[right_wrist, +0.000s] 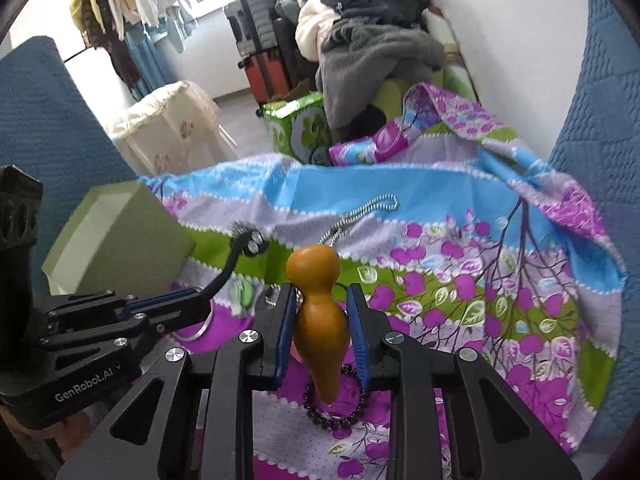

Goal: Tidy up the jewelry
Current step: 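Grasp the orange gourd pendant with right tool while left tool grasps the black cord, then carry the gourd pendant into the box and open right tool while left tool releases the cord there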

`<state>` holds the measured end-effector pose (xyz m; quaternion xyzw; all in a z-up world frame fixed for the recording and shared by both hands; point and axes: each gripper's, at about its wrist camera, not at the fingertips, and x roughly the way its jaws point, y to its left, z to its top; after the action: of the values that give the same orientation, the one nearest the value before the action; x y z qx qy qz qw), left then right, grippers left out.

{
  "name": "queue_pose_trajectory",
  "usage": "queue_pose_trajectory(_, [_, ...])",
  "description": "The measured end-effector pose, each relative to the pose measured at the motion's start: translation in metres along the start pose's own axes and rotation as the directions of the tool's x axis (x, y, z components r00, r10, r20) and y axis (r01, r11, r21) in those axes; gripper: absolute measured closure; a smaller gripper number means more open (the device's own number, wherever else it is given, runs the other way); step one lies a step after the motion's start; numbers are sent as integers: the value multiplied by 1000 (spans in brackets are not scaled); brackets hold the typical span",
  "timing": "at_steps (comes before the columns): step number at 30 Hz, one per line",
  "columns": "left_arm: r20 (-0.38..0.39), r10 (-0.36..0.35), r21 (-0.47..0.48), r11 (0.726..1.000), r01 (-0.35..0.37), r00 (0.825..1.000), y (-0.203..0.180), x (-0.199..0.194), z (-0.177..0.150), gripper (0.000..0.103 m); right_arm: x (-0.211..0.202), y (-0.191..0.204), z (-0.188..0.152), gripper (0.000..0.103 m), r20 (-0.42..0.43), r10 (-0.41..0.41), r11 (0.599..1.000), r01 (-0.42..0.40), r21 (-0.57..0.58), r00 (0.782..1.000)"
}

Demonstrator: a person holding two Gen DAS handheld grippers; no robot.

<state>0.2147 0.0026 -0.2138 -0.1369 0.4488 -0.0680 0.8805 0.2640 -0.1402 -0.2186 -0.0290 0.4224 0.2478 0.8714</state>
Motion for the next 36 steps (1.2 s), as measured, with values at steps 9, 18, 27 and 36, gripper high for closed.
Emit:
queue_pose_trajectory(9, [69, -3, -24, 1000, 5, 998, -2, -48, 12, 98, -43, 8, 16, 79, 52, -21, 999, 19, 35, 998])
queue_pose_trajectory(18, [167, 44, -19, 999, -42, 985, -4, -117, 34, 98, -96, 32, 45, 80, 114, -10, 1000, 7, 22, 993])
queue_pose_trajectory(27, [249, 97, -19, 995, -95, 964, 15, -180, 58, 97, -136, 79, 91, 79, 204, 39, 998, -28, -55, 978])
queue_pose_trajectory(36, [316, 186, -108, 981, -159, 930, 68, -225, 60, 98, -129, 148, 119, 79, 213, 136, 982, -103, -160, 968])
